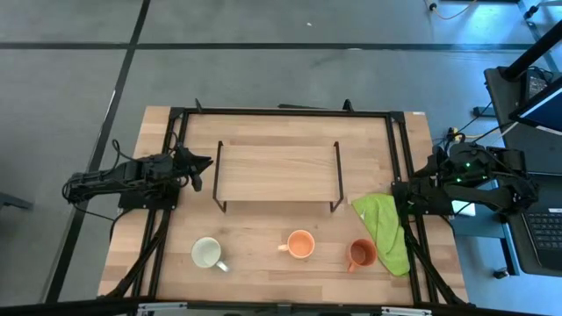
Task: Stack small to large cups/mugs on shelf
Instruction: Adjust the shelf
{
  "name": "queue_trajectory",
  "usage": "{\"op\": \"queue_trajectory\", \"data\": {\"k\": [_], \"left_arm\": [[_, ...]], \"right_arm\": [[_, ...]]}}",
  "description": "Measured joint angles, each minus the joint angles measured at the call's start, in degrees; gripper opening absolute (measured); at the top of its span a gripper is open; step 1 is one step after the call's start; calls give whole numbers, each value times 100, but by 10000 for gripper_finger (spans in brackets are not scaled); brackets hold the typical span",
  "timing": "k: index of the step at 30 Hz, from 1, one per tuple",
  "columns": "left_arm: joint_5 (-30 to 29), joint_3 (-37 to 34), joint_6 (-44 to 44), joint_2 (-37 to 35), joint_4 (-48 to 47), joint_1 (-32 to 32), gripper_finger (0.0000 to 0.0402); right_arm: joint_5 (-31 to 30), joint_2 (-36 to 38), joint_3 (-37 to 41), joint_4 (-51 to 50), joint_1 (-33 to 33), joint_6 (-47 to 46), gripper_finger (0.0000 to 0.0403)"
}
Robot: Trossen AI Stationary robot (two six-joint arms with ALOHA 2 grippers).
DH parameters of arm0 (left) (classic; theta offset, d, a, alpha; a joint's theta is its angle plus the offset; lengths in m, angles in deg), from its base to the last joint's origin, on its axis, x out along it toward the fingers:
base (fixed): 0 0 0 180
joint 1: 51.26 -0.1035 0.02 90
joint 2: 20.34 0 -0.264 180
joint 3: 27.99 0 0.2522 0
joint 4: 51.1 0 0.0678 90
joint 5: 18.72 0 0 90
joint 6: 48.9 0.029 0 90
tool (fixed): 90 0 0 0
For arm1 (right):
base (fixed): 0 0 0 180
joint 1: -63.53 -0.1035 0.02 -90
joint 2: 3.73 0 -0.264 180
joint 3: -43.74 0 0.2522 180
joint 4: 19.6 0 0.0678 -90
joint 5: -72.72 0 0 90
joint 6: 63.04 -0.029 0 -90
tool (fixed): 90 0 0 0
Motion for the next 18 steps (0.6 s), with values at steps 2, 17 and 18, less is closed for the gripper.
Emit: {"op": "queue_trajectory", "data": {"k": [2, 17, 18], "left_arm": [[-288, -4, 498, -1, 56, 1, 63], [0, -35, -131, 0, 949, 0, 63], [475, -64, -21, 0, 1159, 1, 63]], "right_arm": [[-9, 0, 0, 45, 0, 3, 100], [-157, 0, -2, 182, 0, -17, 100], [-157, 0, 0, 184, -2, -11, 100]]}}
